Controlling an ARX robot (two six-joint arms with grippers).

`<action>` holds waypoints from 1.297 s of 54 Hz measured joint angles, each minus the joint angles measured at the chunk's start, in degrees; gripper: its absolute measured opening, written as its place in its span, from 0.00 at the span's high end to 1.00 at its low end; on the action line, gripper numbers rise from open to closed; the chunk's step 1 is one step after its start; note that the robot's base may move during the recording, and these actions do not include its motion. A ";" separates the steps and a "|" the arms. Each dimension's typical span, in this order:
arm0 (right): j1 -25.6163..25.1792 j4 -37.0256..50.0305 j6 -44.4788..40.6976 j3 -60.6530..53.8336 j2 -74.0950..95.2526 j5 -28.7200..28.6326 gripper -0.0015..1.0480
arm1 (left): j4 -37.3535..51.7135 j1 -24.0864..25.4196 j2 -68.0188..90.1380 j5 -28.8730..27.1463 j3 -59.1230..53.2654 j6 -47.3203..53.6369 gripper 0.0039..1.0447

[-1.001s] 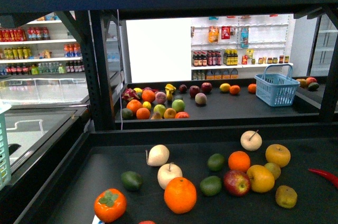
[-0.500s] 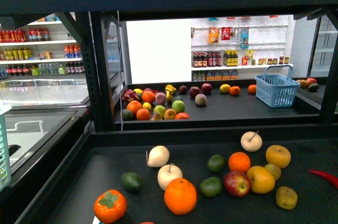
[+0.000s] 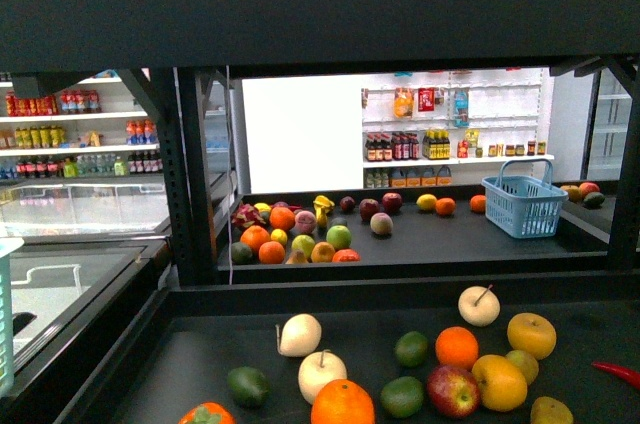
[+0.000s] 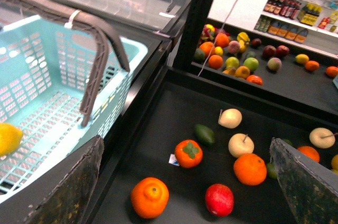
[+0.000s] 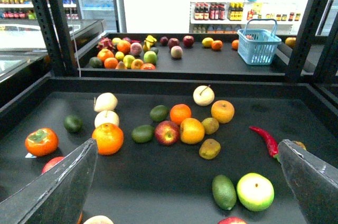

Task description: Pick lemon from shelf

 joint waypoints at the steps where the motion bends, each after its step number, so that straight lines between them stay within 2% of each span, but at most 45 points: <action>1: 0.00 0.00 0.02 0.00 0.00 0.02 0.02 | 1.70 -2.80 -1.27 -2.12 -1.51 1.75 0.21; 4: 0.00 0.00 0.02 0.00 0.00 0.02 0.02 | 5.57 -9.86 -4.11 -6.84 -6.05 5.53 0.31; 8: 0.00 0.00 0.02 0.00 0.00 0.07 0.02 | 6.03 -10.73 -6.99 -4.81 -9.99 7.87 0.43; 14: 0.00 0.00 0.00 0.00 -0.04 -0.04 0.02 | 4.26 -4.90 -11.91 1.33 -14.05 9.38 0.62; 20: 0.00 0.00 0.00 0.00 -0.07 -0.02 0.02 | 2.84 2.54 -16.63 8.72 -16.33 9.81 0.83; 23: 0.00 0.00 0.00 0.00 -0.07 0.00 0.02 | 2.01 7.06 -18.88 13.11 -17.84 9.97 0.96; 24: 0.00 0.00 0.00 0.00 -0.07 0.00 0.02 | 1.79 8.66 -19.67 14.60 -18.40 10.05 0.98; 29: 0.00 0.00 0.00 0.00 -0.07 0.00 0.02 | 1.07 14.97 -22.51 20.63 -20.37 10.16 0.98; 43: 0.00 0.00 0.00 0.00 -0.07 0.00 0.02 | 0.59 22.62 -25.53 28.04 -22.71 10.16 0.98; 47: 0.00 0.00 0.00 0.00 -0.07 -0.07 0.02 | 0.09 28.59 -26.53 35.47 -23.30 10.25 0.98; 50: 0.00 0.00 0.00 0.00 -0.07 0.02 0.02 | 0.09 30.88 -26.77 35.76 -23.61 10.23 0.98; 70: 0.00 0.00 0.00 0.00 -0.07 0.00 0.02 | 0.15 31.76 -29.92 36.81 -26.80 10.29 0.98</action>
